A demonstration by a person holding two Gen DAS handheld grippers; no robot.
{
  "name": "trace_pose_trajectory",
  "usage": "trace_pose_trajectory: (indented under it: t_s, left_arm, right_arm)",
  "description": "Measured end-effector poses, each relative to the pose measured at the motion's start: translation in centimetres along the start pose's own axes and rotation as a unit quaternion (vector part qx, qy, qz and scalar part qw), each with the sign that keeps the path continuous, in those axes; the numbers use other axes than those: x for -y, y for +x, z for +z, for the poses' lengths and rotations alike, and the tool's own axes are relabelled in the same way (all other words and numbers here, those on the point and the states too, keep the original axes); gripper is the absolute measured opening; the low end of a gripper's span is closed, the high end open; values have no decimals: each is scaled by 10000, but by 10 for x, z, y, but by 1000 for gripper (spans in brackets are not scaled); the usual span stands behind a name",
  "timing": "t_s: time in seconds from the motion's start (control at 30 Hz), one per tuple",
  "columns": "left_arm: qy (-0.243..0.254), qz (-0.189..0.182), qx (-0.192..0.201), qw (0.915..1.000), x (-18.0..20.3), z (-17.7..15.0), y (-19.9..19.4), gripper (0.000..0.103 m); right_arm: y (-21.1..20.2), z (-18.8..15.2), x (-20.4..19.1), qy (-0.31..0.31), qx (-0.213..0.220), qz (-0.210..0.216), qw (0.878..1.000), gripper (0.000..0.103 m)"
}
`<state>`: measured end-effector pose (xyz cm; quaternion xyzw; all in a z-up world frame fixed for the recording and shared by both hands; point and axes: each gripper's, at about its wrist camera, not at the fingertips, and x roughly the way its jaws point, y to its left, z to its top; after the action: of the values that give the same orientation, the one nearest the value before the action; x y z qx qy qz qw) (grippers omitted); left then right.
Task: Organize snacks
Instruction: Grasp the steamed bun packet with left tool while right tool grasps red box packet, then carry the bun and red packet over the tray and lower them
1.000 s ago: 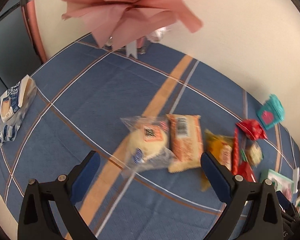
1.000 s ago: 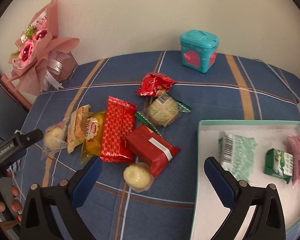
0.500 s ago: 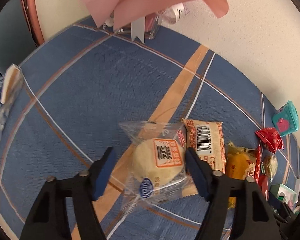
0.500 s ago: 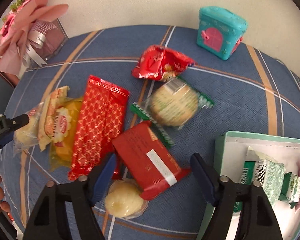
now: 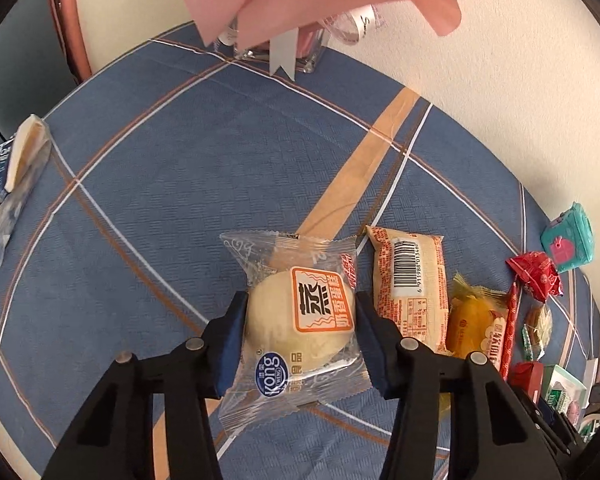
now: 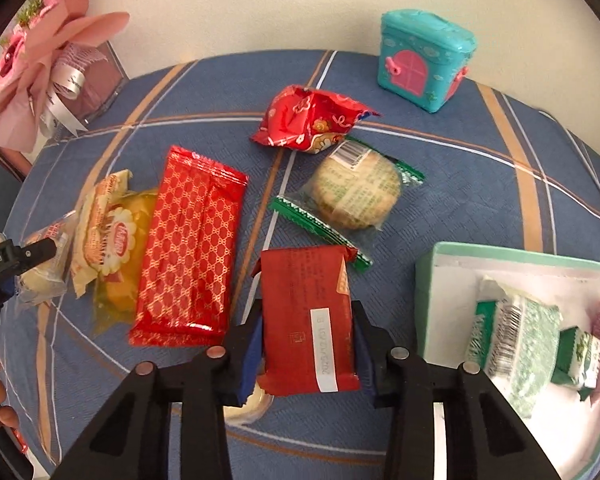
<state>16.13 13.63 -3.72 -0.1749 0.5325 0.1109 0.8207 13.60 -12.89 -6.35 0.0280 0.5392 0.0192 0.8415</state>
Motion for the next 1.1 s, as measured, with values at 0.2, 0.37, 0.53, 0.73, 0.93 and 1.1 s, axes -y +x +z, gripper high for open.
trace_pose_trajectory:
  t_s: [0.2,0.37,0.53,0.73,0.93,1.1]
  left_arm:
    - [23,-92,141,9999,7,-8,-26,53]
    - [270,-173,173,9993,22,-28,-45,53]
    - [570,-146,205,9981,33,-49,-57,53]
    - [837,-235,220,9960,45,-73,-71,53]
    - [1075,-352,275,9932,63,-97,-87,53]
    - [1363,-468,301,9891,84,-120,-99,53]
  right_arm:
    - [-36,-16,-2,67,245,87,9996,42]
    - [-58,-37,-5,109,326,47,9994,42]
    - [-70,-60,-1,250,285,64,9993,42]
    - [-81,-80,5,343,234,-29,9991,42]
    - [-95,-95,10,385,276,-66,9989,42]
    - [-106,-105,26,570,279,-59,9980,42]
